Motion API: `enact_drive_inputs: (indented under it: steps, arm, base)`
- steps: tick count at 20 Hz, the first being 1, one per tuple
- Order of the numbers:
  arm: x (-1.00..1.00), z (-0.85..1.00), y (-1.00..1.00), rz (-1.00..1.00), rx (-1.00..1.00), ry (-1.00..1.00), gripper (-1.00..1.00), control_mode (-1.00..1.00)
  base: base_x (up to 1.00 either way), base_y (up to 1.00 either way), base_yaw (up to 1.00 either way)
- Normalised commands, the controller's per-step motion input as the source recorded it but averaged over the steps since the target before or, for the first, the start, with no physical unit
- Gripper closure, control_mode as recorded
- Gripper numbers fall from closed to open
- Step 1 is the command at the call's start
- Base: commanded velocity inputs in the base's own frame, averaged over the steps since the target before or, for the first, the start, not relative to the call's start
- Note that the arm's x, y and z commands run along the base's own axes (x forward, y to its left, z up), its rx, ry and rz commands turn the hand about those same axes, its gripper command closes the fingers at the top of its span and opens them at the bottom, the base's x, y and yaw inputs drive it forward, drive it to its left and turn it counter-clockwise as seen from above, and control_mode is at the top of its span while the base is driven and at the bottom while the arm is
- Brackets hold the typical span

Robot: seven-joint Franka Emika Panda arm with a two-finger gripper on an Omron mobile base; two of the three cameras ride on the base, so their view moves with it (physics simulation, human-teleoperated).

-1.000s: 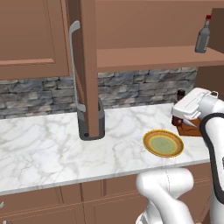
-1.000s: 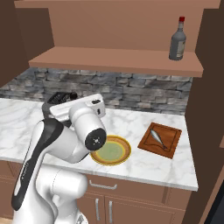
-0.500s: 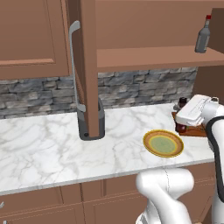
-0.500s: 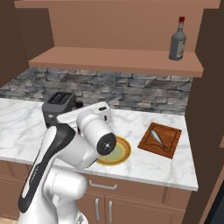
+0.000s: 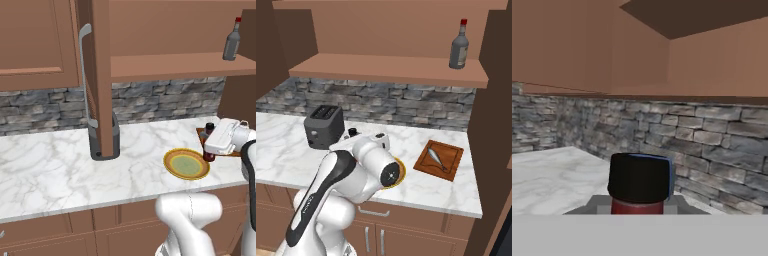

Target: Pick the fish from the plate and place it on the cutting board. Then pick the condiment bottle from the cabinet and place it next to the cutting board.

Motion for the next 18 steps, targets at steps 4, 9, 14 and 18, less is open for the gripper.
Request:
enact_drive_inputs:
  steps: [4,9,14,18]
  arm:
    - [0.0,-0.42,0.0,0.0,0.0,-0.1,1.0,-1.0]
    - [0.0,-0.3,0.0,-0.04,0.0,-0.14,1.0,-1.0]
    - [0.0,-0.26,0.0,-0.08,0.0,-0.15,1.0,-1.0]
    - [0.0,-0.22,0.0,-0.08,0.0,-0.13,1.0,-1.0]
  base:
    - [0.0,0.0,0.0]
    - [0.0,0.0,0.0]
    - [0.0,0.0,0.0]
    - [0.0,0.0,0.0]
